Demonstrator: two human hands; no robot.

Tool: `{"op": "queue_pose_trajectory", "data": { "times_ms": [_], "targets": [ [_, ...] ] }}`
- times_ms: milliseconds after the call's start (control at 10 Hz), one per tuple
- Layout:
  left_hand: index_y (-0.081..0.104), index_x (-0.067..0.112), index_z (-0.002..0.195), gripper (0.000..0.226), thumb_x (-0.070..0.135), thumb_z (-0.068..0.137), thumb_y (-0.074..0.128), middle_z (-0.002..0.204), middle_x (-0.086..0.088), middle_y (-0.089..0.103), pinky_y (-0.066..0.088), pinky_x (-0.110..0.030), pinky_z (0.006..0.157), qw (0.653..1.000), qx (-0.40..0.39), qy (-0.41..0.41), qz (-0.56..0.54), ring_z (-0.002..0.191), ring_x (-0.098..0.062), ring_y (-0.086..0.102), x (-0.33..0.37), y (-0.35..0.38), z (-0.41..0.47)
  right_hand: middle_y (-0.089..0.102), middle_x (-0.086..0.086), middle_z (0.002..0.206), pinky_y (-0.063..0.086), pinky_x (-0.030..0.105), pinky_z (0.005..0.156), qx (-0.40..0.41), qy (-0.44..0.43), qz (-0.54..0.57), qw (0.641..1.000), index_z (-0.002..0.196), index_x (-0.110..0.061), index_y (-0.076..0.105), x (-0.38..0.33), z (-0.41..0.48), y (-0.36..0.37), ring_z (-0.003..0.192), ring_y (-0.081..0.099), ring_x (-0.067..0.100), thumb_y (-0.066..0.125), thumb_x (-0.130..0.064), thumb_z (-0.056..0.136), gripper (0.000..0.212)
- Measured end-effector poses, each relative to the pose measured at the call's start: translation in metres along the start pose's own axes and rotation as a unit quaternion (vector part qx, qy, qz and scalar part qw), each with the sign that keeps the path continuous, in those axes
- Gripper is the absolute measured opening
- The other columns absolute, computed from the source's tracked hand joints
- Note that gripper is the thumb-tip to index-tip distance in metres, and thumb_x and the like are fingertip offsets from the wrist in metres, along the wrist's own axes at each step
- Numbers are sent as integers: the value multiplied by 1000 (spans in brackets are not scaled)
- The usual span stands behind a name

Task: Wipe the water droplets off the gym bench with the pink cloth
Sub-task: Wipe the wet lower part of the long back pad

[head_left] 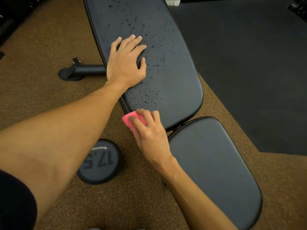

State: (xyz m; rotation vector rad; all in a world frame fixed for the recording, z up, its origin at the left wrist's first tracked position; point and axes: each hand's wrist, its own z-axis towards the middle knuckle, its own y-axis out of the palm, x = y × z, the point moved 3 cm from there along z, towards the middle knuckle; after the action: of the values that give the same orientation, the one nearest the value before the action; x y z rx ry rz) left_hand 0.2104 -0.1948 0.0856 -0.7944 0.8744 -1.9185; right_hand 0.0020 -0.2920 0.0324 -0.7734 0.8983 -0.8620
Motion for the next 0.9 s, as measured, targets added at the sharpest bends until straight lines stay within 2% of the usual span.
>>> {"op": "queue_pose_trajectory", "data": {
  "times_ms": [100, 200, 300, 500, 700, 800, 900],
  "targets": [
    [65, 22, 142, 49, 42, 101, 47, 160, 4, 52, 20, -45, 129, 1000, 2, -2, 0, 153, -16, 39, 0, 0, 0, 62, 14, 136, 54, 43, 91, -1, 26, 21, 999, 122, -7, 72, 17, -15, -9, 109, 54, 32, 74, -16, 102, 22],
    [65, 23, 142, 49, 42, 101, 46, 160, 5, 52, 19, -44, 130, 1000, -1, -3, 1, 154, -15, 39, 0, 0, 0, 63, 11, 136, 52, 41, 97, 21, 86, 45, 995, 125, -9, 74, 36, -28, -17, 113, 54, 30, 77, -15, 99, 26],
    [65, 23, 142, 49, 42, 101, 46, 160, 5, 52, 19, -44, 130, 1000, -1, -3, 2, 154, -15, 39, 0, 0, 0, 63, 11, 136, 51, 38, 98, 35, 109, 49, 992, 127, -8, 74, 31, -17, -14, 114, 53, 29, 76, -13, 100, 28],
    [65, 22, 142, 49, 42, 102, 46, 160, 4, 52, 20, -45, 129, 1000, 1, 0, 1, 154, -16, 39, 1, 0, 0, 62, 10, 137, 52, 39, 98, -14, 41, 56, 997, 128, -8, 72, 28, -15, -16, 115, 53, 28, 74, -20, 102, 28],
    [66, 21, 141, 48, 41, 101, 47, 159, 3, 53, 22, -46, 129, 1000, 8, -1, 2, 153, -16, 40, 1, 0, 0, 65, 11, 136, 50, 36, 101, 59, 129, 55, 988, 128, -7, 74, 49, -2, -21, 114, 54, 30, 75, -11, 100, 28],
    [66, 22, 141, 48, 42, 102, 47, 159, 4, 53, 22, -45, 129, 1000, 9, 1, 5, 153, -16, 40, 1, 0, 0, 62, 11, 141, 46, 33, 107, 23, 75, 68, 995, 131, -7, 72, 34, -1, -16, 121, 53, 30, 71, -12, 103, 28],
    [66, 21, 141, 48, 41, 102, 47, 159, 4, 53, 22, -46, 129, 1000, 11, 2, 3, 153, -16, 40, 0, 1, 0, 62, 9, 142, 48, 37, 108, -13, 33, 64, 997, 130, -9, 72, 47, -12, -24, 121, 55, 30, 71, -15, 104, 27]
  ]
}}
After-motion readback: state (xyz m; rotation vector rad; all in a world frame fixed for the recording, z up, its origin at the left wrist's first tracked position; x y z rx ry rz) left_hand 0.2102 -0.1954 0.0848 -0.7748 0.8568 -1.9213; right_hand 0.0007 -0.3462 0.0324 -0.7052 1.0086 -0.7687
